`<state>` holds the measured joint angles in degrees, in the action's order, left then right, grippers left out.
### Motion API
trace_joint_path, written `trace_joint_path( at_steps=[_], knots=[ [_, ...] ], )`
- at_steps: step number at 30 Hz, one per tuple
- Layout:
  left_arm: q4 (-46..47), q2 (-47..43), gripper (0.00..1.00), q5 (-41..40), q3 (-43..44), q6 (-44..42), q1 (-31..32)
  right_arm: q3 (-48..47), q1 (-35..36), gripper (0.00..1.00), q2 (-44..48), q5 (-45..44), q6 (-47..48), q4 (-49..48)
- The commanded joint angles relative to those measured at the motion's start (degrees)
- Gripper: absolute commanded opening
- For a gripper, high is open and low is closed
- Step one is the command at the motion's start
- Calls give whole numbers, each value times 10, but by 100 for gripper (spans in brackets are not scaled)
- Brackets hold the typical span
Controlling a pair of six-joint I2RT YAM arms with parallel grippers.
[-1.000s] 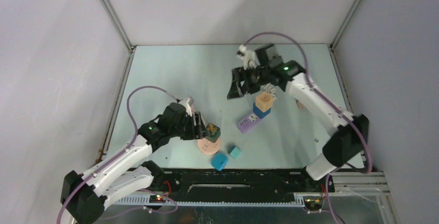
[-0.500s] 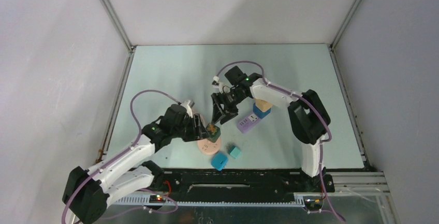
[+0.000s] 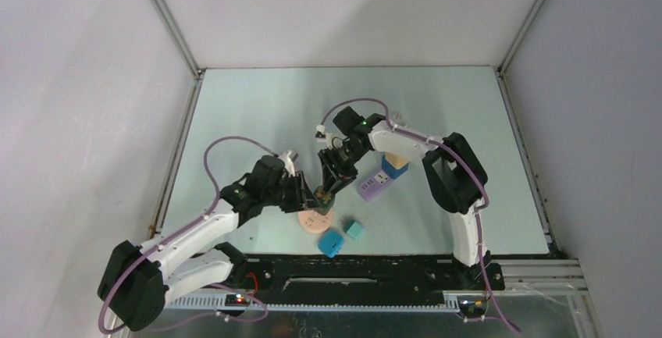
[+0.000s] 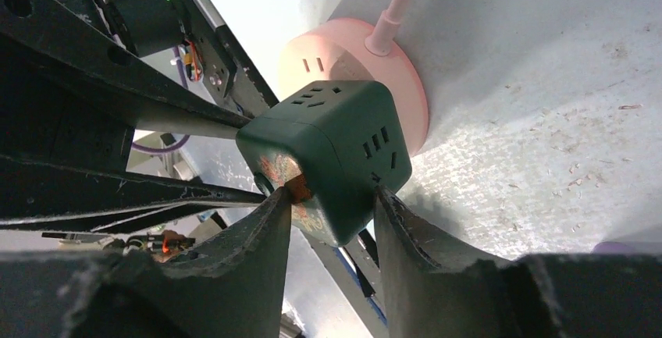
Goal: Insert the plug
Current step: Pick up the plug from the center of the board.
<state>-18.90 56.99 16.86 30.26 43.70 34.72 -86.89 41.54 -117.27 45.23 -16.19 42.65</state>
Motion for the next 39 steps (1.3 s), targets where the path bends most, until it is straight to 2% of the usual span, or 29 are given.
trace_joint_path(
  at_steps=[1,4,9,13,16,19,21,25,30,34,39],
  knots=[
    [-23,27,37,-56,-37,6,-5,3,24,38,-29,-82,34,33],
    [-41,39,30,-69,-47,12,-6,8,35,35,-43,-120,48,52],
    [-85,31,24,-114,-56,36,-7,11,53,34,-59,-160,67,72],
    [-85,11,28,-123,-51,32,-12,-10,47,38,-44,-151,73,76],
    [-85,-9,37,-125,-20,11,-12,-45,32,47,-2,-127,65,70],
    [-94,-31,51,-135,28,-17,-13,-78,9,69,58,-110,46,52],
    [-101,-46,60,-139,63,-38,-14,-101,-10,75,99,-106,33,40],
    [-102,-61,73,-126,120,-75,-15,-129,-77,80,180,-135,21,19],
    [-120,-65,90,-123,182,-116,-20,-122,-193,83,264,-231,23,3],
    [-125,-68,96,-122,224,-131,-28,-80,-288,85,278,-341,42,20],
    [-100,-68,100,-96,255,-136,-38,32,-391,87,256,-410,52,19]
  ],
)
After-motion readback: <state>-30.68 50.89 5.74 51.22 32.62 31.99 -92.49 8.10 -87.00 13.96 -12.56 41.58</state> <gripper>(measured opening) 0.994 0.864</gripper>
